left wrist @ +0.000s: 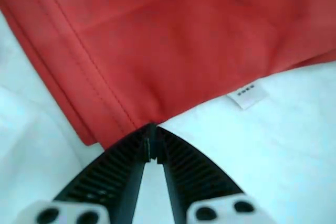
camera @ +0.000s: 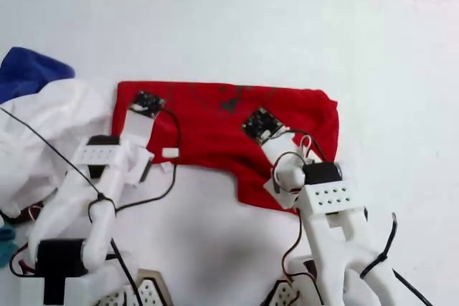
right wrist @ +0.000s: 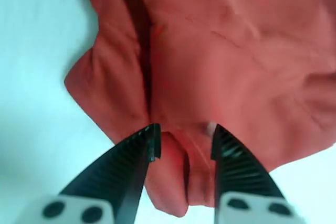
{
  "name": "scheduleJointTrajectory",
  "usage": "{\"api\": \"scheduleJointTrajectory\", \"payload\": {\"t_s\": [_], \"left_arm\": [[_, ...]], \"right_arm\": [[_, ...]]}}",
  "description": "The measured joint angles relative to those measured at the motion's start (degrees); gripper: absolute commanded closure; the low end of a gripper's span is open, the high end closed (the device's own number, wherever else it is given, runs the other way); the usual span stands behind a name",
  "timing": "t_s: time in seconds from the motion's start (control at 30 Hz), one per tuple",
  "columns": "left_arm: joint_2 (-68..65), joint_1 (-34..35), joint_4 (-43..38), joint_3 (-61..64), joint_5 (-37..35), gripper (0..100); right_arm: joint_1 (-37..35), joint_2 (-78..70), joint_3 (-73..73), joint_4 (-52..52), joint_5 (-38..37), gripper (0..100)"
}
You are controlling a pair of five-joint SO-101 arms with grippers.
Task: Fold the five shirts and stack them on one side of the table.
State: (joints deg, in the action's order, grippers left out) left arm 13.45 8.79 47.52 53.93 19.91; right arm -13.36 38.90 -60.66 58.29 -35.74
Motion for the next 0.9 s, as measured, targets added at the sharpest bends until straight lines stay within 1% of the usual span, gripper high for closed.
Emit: {"api": "scheduleJointTrajectory", "payload": {"t_s": [0.1,0.27,0.4,0.57,0.6,0.7,0.77,0.8,0.9], "left_arm": [[0.0,0.0,0.0,0.0,0.0,97],[0.0,0.0,0.0,0.0,0.0,97],[0.0,0.0,0.0,0.0,0.0,97],[0.0,0.0,0.0,0.0,0.0,97],[0.0,0.0,0.0,0.0,0.0,97],[0.0,0.0,0.0,0.0,0.0,97],[0.0,0.0,0.0,0.0,0.0,97],[0.0,0.0,0.0,0.0,0.0,97],[0.0,0.0,0.0,0.0,0.0,97]], "right_arm": [[-0.18,-0.79,0.0,-2.29,0.0,83.0],[-0.09,-9.49,0.09,-5.98,0.0,83.0],[-0.09,-15.03,1.05,-6.77,0.0,83.0],[-0.09,-18.37,2.99,-6.77,0.0,83.7],[-0.09,-18.81,3.16,-7.21,0.0,85.5],[0.0,-19.87,3.43,-8.79,0.0,99.4],[0.18,-19.96,3.43,-10.46,0.0,96.7],[0.18,-19.96,3.43,-11.08,0.0,98.2],[1.05,-19.96,4.84,-11.52,0.0,97.9]]}}
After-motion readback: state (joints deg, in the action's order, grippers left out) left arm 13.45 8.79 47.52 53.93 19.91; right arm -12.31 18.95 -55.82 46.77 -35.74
